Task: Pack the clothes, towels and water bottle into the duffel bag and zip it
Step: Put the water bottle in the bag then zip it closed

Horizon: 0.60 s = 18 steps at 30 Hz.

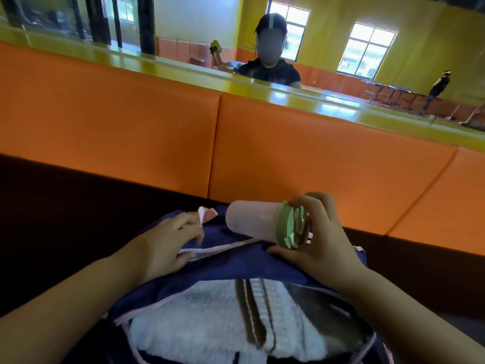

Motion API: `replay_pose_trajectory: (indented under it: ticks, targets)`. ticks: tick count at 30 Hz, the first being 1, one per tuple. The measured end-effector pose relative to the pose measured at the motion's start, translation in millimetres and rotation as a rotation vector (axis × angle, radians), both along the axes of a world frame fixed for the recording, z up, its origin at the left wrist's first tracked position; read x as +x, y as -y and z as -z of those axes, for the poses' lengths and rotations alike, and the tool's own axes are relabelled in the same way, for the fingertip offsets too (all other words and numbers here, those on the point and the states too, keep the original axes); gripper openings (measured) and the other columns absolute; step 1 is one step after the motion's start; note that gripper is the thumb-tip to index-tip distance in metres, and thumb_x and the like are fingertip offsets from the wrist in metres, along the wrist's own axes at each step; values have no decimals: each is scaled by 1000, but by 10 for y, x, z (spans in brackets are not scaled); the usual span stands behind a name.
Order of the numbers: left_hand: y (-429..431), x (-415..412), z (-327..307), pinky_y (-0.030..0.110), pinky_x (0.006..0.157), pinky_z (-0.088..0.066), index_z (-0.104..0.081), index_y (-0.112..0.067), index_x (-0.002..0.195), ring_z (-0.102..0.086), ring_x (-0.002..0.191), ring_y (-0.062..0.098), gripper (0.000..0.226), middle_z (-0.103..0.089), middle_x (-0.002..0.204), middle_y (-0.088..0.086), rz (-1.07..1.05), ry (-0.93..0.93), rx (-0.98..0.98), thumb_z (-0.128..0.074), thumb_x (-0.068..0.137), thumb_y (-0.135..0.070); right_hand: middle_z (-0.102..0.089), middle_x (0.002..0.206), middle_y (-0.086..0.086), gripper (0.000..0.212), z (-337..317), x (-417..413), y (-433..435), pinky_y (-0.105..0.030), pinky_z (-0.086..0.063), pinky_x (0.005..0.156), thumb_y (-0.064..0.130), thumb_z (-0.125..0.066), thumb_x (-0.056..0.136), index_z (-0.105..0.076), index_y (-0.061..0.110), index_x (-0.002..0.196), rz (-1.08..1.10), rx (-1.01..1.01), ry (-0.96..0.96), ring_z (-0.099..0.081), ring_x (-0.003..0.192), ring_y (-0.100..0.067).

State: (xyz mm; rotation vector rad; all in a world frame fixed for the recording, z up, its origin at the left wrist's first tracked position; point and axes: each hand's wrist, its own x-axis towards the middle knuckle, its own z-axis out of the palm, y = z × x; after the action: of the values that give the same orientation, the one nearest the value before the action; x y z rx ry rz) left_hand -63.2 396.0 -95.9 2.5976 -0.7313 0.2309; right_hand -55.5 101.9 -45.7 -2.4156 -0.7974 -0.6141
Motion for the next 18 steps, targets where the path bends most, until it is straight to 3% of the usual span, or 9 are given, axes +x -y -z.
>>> replay_pose_trajectory:
  ticks: [4,6,8,10,12,14,16,18]
  targets:
    - [-125,27,-47,23,67,-46,-38,-33,91,-54,78,9,42,-38,111,-15,-71,37,60,-56,78,3,-27,116,13,78,28,-15,-4,-14,-42,86,33,-88,58,-36,38,115,-7,51,-4,-37,104,-2]
    - [-171,54,-104,26,57,-54,-44,-30,94,-65,71,17,29,-45,114,-11,-91,110,134,-52,75,-10,-30,118,10,78,16,-8,-16,-5,-40,87,35,-87,57,-36,38,117,-15,94,-12,-38,105,-1]
    - [-163,92,-182,25,66,-54,-48,-35,111,-68,86,18,33,-50,130,-8,-168,164,335,-44,81,-21,-32,119,8,79,-2,12,-33,-1,-36,91,38,-85,58,-37,36,120,-32,117,-9,-38,109,-1]
    - [-156,146,-227,29,85,-46,-36,-45,135,-53,116,20,49,-26,153,-8,-316,2,475,-44,91,-24,-33,121,7,79,-37,41,-65,-5,-37,94,40,-84,61,-38,33,124,-69,109,3,-39,112,-4]
    - [-157,161,-328,31,86,-44,-14,-53,141,-47,119,23,66,-6,157,-7,-434,-183,539,-49,90,-31,-35,123,3,77,-96,72,-113,-14,-42,95,44,-80,65,-39,29,128,-116,97,44,-42,115,-11]
    - [-196,191,-395,30,81,-48,-2,-56,141,-52,115,24,83,0,158,-5,-478,-291,504,-59,83,-40,-36,125,1,77,-173,98,-178,-22,-46,95,44,-77,68,-40,24,132,-159,114,88,-43,118,-15]
    - [-225,227,-502,31,80,-50,1,-56,141,-54,114,25,99,-8,157,-2,-500,-366,464,-70,74,-45,-37,125,0,77,-263,124,-255,-22,-44,96,42,-77,70,-40,20,134,-212,102,129,-43,119,-16]
    - [-223,257,-598,36,81,-52,0,-58,139,-55,110,26,106,-29,147,-1,-480,-362,456,-75,66,-45,-40,128,-3,79,-341,153,-353,-19,-41,97,39,-79,70,-38,19,135,-271,13,144,-43,119,-17]
